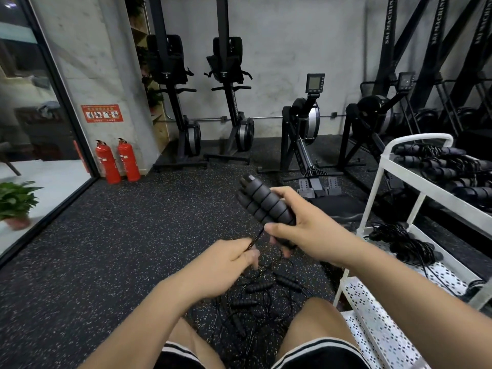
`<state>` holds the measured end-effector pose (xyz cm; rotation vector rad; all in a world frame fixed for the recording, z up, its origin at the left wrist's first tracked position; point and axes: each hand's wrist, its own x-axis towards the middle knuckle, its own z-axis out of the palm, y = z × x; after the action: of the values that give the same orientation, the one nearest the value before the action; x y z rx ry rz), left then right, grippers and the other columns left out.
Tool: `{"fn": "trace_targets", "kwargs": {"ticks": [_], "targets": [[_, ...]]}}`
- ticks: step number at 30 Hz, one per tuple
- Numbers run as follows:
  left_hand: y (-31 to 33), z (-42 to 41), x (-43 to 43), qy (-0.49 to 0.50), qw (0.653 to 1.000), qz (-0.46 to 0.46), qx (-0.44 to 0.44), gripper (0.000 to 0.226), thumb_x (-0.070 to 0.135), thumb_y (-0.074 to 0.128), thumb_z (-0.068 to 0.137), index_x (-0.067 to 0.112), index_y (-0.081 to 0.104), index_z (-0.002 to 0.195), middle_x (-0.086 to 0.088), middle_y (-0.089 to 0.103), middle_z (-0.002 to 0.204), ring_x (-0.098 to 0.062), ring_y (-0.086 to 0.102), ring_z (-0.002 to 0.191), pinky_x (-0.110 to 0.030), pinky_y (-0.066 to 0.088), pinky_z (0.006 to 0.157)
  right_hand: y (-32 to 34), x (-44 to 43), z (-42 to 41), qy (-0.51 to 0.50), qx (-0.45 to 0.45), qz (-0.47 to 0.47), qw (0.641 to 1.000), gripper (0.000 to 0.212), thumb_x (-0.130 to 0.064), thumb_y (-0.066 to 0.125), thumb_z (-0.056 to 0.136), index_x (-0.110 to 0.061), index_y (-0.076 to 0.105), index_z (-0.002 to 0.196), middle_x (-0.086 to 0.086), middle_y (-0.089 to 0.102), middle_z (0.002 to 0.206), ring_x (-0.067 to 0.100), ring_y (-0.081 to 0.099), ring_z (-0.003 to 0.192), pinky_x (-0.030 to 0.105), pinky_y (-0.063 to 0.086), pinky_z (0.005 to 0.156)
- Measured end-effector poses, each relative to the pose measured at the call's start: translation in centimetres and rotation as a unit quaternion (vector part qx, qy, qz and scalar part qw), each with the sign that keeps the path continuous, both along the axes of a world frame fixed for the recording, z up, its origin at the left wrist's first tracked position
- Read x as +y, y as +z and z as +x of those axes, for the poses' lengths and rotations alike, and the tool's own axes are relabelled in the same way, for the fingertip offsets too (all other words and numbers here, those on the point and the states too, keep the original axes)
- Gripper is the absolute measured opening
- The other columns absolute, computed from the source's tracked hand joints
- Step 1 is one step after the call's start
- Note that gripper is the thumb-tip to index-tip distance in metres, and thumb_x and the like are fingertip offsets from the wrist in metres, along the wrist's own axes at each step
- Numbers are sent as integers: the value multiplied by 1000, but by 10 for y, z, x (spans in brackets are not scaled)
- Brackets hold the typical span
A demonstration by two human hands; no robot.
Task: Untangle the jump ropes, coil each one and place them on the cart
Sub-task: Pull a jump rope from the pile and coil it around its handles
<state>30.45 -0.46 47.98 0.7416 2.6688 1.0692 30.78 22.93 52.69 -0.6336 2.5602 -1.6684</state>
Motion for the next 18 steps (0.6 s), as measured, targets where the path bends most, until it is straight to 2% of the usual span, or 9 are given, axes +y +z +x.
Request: {"fn": "trace_targets", "kwargs": {"ticks": [1,3,5,8,9,12,14,16,18], "targets": [[4,1,-2,-3,1000,-13,7,28,42,51,112,30,68,93,19,56,59,-4,47,56,-33,41,61,1,5,-7,-20,23,52,998,52,-13,72,103,-34,46,144,7,74,93,34,73,71,50,64,61],[12,3,-5,-1,1000,-22,20,27,44,54,110,31,69,92,15,56,62,-4,47,57,-32,39,61,1,15,-19,-51,46,143,987,51,-16,72,103,-34,45,142,3,74,88,29,72,60,46,64,61],[23,5,-7,-1,999,-18,41,24,45,57,108,33,71,93,11,57,65,-4,48,59,-30,37,60,-1,22,-26,-57,38,212,975,50,-16,71,102,-32,46,141,-3,72,93,14,70,54,33,60,56],[37,3,-13,11,998,14,63,23,41,62,107,32,74,90,14,54,61,-3,45,55,-21,33,54,-10,25,-30,-19,17,330,944,47,-18,72,99,-30,50,139,-6,68,104,0,68,63,20,56,56],[40,1,-16,20,997,34,65,23,39,64,106,31,75,88,14,53,59,-3,43,53,-21,32,53,-13,24,-28,3,3,356,935,46,-20,73,98,-30,51,137,-5,68,105,2,70,66,22,58,57],[46,-8,-24,38,994,79,62,22,40,69,103,30,76,85,12,49,56,-4,40,52,-24,31,53,-19,16,-16,73,-25,411,908,39,-25,74,96,-31,52,128,0,71,103,18,75,74,42,64,68],[46,-14,-27,37,993,95,61,21,42,71,101,29,77,85,6,53,59,-6,42,56,-25,34,56,-16,7,-2,120,-44,424,896,37,-28,75,95,-33,51,124,1,72,101,26,76,81,50,63,75],[43,-20,-30,27,988,142,48,20,41,74,99,27,78,84,6,55,62,-8,42,58,-24,33,58,-5,-1,13,172,-92,378,905,37,-24,77,97,-34,52,124,4,75,98,33,76,82,52,65,73],[37,-23,-31,19,975,221,-2,22,40,77,96,23,77,82,2,49,64,-11,35,57,-25,28,55,14,-5,28,202,-112,322,918,34,-19,77,99,-34,54,120,6,76,97,25,75,74,46,64,66]]}}
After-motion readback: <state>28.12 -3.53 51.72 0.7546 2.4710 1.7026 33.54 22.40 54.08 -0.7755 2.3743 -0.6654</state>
